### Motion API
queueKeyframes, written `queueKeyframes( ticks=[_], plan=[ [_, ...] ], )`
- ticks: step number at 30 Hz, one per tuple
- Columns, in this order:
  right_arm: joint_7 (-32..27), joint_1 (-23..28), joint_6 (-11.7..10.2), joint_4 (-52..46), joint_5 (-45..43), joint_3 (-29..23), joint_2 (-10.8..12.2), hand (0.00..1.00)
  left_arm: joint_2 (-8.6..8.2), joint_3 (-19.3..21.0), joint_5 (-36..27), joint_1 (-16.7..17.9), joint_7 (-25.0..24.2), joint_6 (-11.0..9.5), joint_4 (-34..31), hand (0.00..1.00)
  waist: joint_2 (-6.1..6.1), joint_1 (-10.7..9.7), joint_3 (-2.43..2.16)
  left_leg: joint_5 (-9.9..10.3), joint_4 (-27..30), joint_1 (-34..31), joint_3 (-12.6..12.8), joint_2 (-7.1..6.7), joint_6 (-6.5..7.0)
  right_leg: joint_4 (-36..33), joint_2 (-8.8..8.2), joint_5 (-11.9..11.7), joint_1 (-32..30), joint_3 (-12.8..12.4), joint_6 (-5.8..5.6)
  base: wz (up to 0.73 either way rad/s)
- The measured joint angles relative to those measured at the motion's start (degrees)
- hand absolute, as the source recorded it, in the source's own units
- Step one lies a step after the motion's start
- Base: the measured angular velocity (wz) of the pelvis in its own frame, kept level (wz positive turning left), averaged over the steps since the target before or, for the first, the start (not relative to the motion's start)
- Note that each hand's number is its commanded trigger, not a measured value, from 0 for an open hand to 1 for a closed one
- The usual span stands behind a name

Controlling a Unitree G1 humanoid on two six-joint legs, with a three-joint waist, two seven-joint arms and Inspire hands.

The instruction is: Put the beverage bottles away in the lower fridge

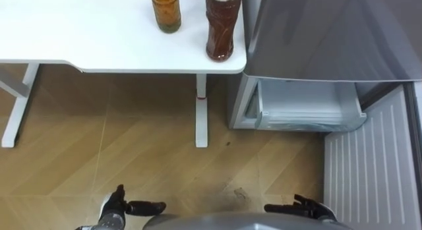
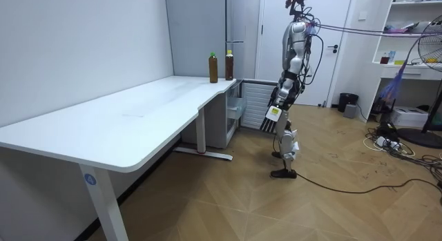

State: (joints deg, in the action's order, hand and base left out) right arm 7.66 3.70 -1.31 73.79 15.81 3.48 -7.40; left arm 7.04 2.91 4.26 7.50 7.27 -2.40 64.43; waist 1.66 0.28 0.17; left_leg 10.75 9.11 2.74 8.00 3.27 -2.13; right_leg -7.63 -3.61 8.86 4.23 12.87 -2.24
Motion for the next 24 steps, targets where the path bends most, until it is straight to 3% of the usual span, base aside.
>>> queueKeyframes(
  ticks=[7,12,18,24],
  plan=[
    [0.0,0.1,0.1,0.1,-0.1,-0.8,0.0,0.0,0.06,1.5,-0.6,1.1,1.4,0.1,-0.1,0.0,-0.22,-0.1,-0.15,0.0,0.1,0.1,-0.1,-0.03,0.01,0.0,-0.05,0.0,0.1,0.2,0.0,0.0],
    [-0.1,0.2,0.2,0.1,-0.2,-1.0,0.0,0.0,0.05,1.8,-5.1,2.1,2.7,0.5,0.3,0.0,-0.3,-0.1,-0.15,0.0,0.1,0.9,-0.1,-0.06,0.01,0.0,-0.08,0.0,0.8,0.0,-0.05,0.0],
    [0.1,0.3,1.0,0.3,-0.1,-2.7,0.0,0.0,-0.02,7.4,-13.3,2.8,5.8,1.3,0.8,0.0,-0.29,-0.1,-0.13,0.0,0.2,1.0,-0.5,-0.14,0.06,0.1,-0.23,0.1,1.3,0.7,-0.11,0.03],
    [0.0,0.9,2.4,0.6,-0.5,-5.9,0.0,0.0,-0.01,15.7,-28.9,3.0,10.2,2.2,0.4,0.0,-0.71,0.9,-0.15,0.2,-0.1,2.0,-0.3,-0.17,0.1,-0.1,-0.23,0.3,1.5,0.2,-0.2,-0.02]
  ],
)
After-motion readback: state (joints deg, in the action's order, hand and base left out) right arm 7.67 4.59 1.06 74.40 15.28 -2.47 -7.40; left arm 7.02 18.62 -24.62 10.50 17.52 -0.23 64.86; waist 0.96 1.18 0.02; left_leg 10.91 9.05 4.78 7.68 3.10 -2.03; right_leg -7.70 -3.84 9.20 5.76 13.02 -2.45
